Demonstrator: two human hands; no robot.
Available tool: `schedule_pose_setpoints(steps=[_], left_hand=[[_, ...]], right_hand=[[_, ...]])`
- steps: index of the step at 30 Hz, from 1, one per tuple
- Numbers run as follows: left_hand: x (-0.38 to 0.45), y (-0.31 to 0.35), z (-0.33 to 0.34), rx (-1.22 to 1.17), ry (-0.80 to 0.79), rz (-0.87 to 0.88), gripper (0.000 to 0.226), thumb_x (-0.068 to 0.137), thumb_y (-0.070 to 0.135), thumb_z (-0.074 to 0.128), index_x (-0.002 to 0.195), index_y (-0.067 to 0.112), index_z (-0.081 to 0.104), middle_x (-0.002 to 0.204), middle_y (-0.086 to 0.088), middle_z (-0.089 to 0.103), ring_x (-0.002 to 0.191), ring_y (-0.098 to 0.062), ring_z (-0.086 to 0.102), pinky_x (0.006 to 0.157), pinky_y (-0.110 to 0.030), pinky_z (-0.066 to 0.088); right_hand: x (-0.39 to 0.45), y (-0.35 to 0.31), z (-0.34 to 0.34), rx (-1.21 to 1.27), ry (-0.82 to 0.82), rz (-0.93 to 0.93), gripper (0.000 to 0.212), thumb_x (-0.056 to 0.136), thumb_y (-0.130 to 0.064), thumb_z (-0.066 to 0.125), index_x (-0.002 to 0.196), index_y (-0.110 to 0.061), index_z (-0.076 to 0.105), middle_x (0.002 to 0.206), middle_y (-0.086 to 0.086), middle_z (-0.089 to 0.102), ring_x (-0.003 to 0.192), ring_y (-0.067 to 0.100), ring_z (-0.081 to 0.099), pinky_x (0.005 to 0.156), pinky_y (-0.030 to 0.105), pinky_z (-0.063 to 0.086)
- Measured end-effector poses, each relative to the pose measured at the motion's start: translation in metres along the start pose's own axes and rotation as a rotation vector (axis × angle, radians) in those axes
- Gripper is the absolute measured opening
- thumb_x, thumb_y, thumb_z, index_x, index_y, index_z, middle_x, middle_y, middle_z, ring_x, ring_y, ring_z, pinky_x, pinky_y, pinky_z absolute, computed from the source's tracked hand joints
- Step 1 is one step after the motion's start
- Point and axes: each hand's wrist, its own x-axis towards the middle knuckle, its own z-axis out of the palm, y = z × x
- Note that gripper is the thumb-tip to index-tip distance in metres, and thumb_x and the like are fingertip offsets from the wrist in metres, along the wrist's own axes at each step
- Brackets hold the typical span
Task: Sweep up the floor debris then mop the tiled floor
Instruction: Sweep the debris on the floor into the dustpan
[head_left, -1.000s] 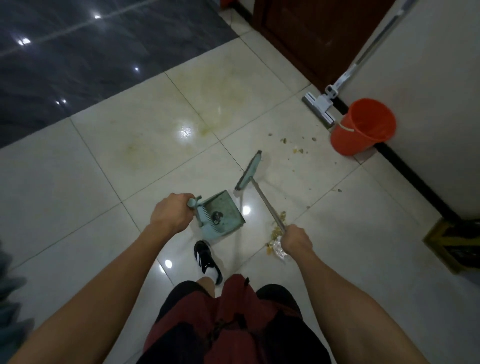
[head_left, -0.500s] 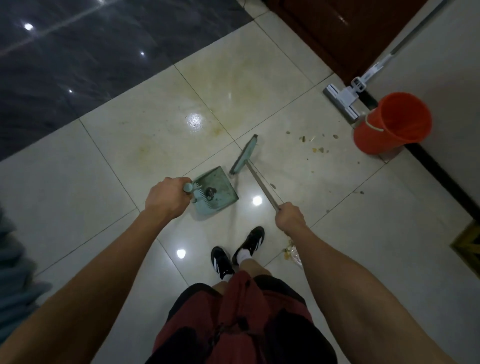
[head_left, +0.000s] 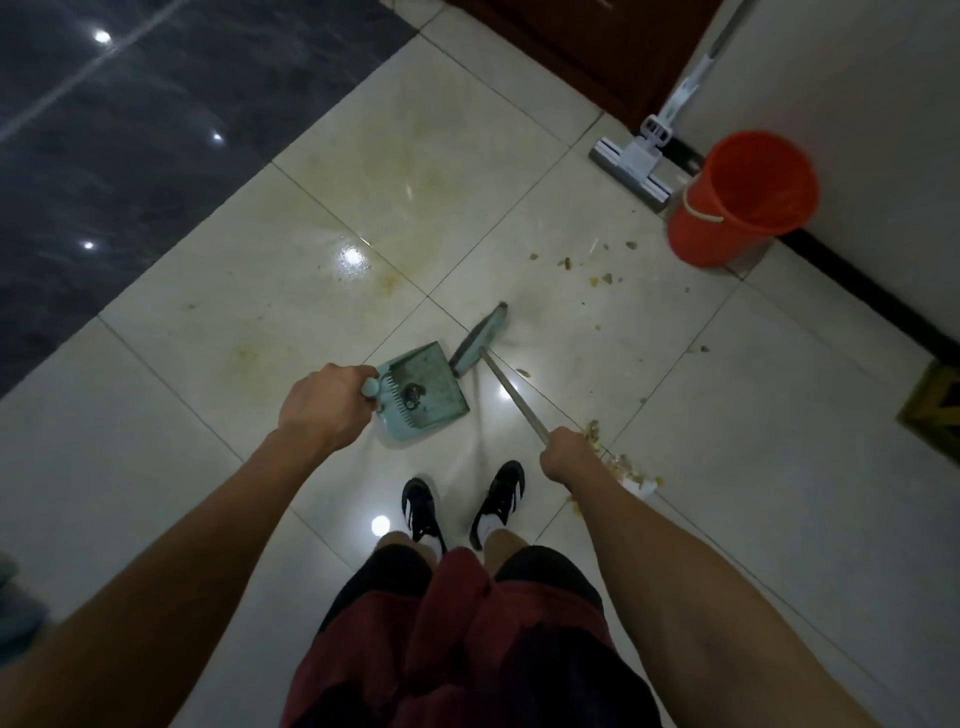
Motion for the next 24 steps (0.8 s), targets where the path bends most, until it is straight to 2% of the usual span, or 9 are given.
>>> schedule_pose_setpoints(steps=[5,8,10,16,20,24], left_hand=[[0.015,0.002,-0.002,0.008,-0.045,0.113,0.005,0.090,0.030,0.062,0.092,0.032,0.066,0.079,-0.001,0.066,0.069,-0.028,0.062,0.059,-0.030,0.049],[0.017,0.004,0.001,0.014,-0.058,0.179,0.005,0.089,0.031,0.063,0.093,0.032,0.067,0.082,-0.003,0.066,0.070,-0.028,0.062,0.058,-0.030,0.047],[0.018,0.008,0.005,0.033,-0.068,0.221,0.005,0.089,0.031,0.064,0.093,0.033,0.067,0.083,-0.004,0.067,0.071,-0.029,0.061,0.059,-0.031,0.046],[0.021,0.043,0.013,0.070,-0.087,0.324,0.009,0.088,0.031,0.064,0.096,0.034,0.068,0.082,-0.002,0.067,0.071,-0.028,0.063,0.061,-0.033,0.052],[0.025,0.079,0.020,0.116,-0.093,0.419,0.009,0.089,0.030,0.065,0.096,0.033,0.070,0.083,-0.002,0.069,0.071,-0.027,0.063,0.060,-0.031,0.048],[0.023,0.118,0.021,0.177,-0.097,0.497,0.014,0.089,0.030,0.065,0.101,0.032,0.071,0.091,-0.007,0.072,0.079,-0.032,0.066,0.065,-0.034,0.052]], right_hand=[[-0.021,0.013,0.020,-0.034,0.050,0.081,0.027,0.096,-0.008,0.048,0.121,-0.003,0.058,0.117,0.014,0.064,0.101,0.028,0.066,0.070,0.031,0.050],[-0.035,0.021,0.036,0.005,0.093,0.146,0.029,0.096,-0.007,0.047,0.122,-0.003,0.058,0.118,0.014,0.064,0.105,0.029,0.065,0.083,0.034,0.055],[-0.044,0.030,0.045,0.039,0.114,0.168,0.030,0.098,-0.007,0.045,0.125,-0.001,0.056,0.123,0.015,0.063,0.111,0.029,0.062,0.088,0.035,0.051],[-0.064,0.072,0.057,0.123,0.118,0.275,0.028,0.098,-0.006,0.046,0.121,-0.004,0.060,0.125,0.013,0.062,0.113,0.028,0.061,0.092,0.034,0.050],[-0.078,0.105,0.060,0.163,0.145,0.366,0.031,0.098,-0.011,0.045,0.126,-0.007,0.057,0.126,0.013,0.061,0.113,0.027,0.061,0.091,0.035,0.050],[-0.091,0.131,0.057,0.231,0.165,0.458,0.035,0.095,-0.012,0.048,0.129,-0.009,0.057,0.127,0.012,0.061,0.113,0.027,0.062,0.089,0.033,0.050]])
